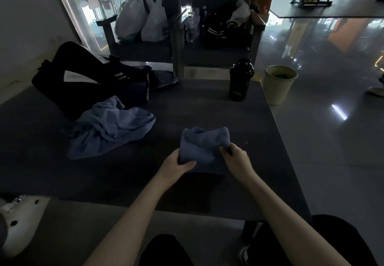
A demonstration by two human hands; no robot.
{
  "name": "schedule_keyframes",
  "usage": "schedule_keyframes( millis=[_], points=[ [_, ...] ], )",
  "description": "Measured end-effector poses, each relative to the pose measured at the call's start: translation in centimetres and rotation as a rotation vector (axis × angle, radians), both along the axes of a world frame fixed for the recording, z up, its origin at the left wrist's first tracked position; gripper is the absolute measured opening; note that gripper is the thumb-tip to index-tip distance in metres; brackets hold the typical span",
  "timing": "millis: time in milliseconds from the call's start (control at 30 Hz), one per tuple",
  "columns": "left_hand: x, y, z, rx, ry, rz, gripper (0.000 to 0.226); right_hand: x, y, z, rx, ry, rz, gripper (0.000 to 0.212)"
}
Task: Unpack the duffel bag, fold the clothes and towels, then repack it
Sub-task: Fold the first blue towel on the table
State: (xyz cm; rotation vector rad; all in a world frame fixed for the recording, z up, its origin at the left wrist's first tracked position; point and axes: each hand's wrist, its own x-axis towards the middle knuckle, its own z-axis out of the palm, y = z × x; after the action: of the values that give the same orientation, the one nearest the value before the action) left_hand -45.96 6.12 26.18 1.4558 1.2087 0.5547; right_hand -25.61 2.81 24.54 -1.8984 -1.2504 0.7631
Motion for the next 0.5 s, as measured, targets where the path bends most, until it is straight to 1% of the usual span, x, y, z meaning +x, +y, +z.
schedule_keyframes(
  millis=[33,100,200,267,400,500],
  points=[
    [0.1,0.1,-0.3,0.046,0.034,0.02,0.025,-0.1,0.4,-0.1,-0.024,-0.022,-0.007,0.024],
    [0.2,0.4,-1.0,0.103,0.048,0.075,0.013,-0.3,1.0,0.0,0.008,-0.02,-0.033,0.026],
    [0.5,0.4,-1.7,0.098,0.016,0.149,0.004,-0.6,1.6,0.5,0.104,-0.002,-0.033,0.026],
    [0.7,0.3,-1.8,0.075,0.007,0.193,0.011,-0.7,2.0,0.7,0.061,-0.023,-0.015,0.026],
    [1.2,-0.2,-1.8,0.072,0.015,0.241,0.029,-0.6,2.9,0.5,-0.078,-0.134,-0.017,0.026],
    [1.4,0.0,-1.3,0.086,0.065,0.272,0.032,-1.2,3.3,0.9,-0.138,-0.225,-0.089,0.025]
  ],
)
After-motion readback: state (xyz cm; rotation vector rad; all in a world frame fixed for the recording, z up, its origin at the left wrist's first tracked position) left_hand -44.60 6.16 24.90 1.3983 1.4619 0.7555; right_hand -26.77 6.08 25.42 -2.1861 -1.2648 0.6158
